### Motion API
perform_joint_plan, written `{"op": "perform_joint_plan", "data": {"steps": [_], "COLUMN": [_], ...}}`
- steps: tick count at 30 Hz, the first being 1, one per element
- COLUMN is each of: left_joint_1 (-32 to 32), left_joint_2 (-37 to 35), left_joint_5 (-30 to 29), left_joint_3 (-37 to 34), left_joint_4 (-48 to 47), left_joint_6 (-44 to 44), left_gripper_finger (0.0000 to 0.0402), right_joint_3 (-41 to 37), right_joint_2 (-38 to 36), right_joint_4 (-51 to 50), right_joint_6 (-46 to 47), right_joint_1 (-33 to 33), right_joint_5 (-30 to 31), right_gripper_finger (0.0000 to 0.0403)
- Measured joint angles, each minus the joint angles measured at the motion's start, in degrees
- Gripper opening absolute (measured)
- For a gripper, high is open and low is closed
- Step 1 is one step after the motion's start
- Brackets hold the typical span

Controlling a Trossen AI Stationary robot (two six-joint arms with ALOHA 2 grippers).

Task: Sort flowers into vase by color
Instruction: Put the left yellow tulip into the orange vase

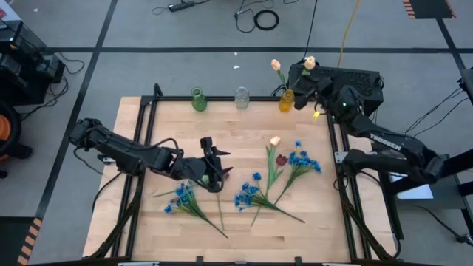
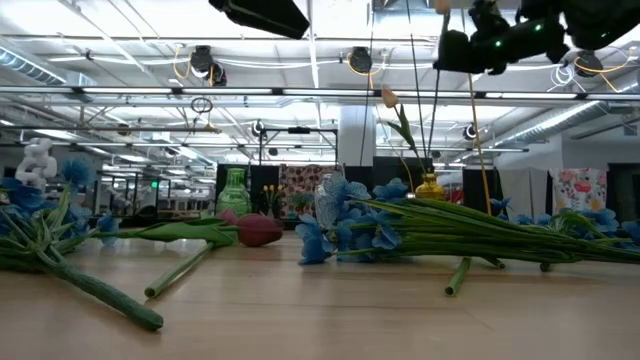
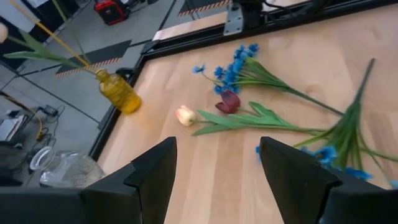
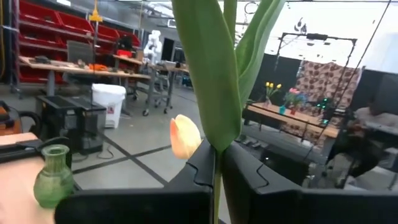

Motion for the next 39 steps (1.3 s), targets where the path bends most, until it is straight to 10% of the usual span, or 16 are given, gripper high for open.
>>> {"op": "perform_joint_plan", "data": {"steps": [39], "left_joint_1": [1.97], "left_joint_2": [0.0], "left_joint_5": [2.71], "left_joint_3": [0.0], "left_joint_4": [-0.63], "left_joint_6": [-0.09], "left_gripper_finger": [0.0237], "right_joint_3": [0.0], "right_joint_2": [2.94], "right_joint_4": [-1.92], "right_joint_6": [4.86], "right_joint_1": [-4.3], "right_joint_5": [-1.36], "right_gripper_finger": [0.0006]}}
